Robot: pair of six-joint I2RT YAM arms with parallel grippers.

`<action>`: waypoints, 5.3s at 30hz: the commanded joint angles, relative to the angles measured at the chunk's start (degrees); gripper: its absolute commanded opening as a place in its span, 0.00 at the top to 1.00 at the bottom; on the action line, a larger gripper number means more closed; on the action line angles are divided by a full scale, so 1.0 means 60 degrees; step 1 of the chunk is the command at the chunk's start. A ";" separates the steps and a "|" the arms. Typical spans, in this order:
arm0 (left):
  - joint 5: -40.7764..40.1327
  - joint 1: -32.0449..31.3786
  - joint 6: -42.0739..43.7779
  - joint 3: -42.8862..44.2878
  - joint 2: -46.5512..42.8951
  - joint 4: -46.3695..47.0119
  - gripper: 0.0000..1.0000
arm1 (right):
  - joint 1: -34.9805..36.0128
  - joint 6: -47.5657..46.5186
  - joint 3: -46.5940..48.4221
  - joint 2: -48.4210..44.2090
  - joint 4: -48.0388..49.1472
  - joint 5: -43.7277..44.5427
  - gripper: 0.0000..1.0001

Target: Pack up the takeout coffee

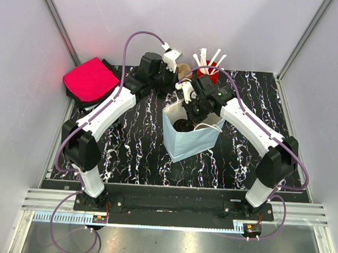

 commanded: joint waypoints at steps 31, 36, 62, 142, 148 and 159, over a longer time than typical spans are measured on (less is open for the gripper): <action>0.0284 -0.0036 -0.0049 0.0033 -0.0389 0.0463 1.00 | 0.0107 0.0048 0.0395 0.0110 0.0193 -0.0135 1.00; 0.0284 -0.0021 -0.0064 0.0018 -0.0374 0.0463 1.00 | 0.0121 0.0048 0.0366 0.0095 0.0207 -0.0150 1.00; 0.0225 -0.0050 -0.0035 0.0076 -0.0404 0.0478 1.00 | 0.0121 0.0004 0.0000 -0.0081 0.0222 -0.0194 1.00; 0.0181 -0.0051 -0.0049 0.0384 -0.0111 0.0273 1.00 | 0.0121 -0.0025 -0.0030 -0.0125 0.0164 -0.0370 0.62; 0.0210 -0.0051 -0.0035 0.0370 -0.0096 0.0258 1.00 | 0.0121 -0.0127 0.0437 -0.0271 -0.0187 -0.0633 0.49; 0.0240 -0.0051 -0.0035 0.0355 -0.0081 0.0273 1.00 | 0.0121 -0.0756 0.1711 -0.0666 -0.1124 -0.1468 0.27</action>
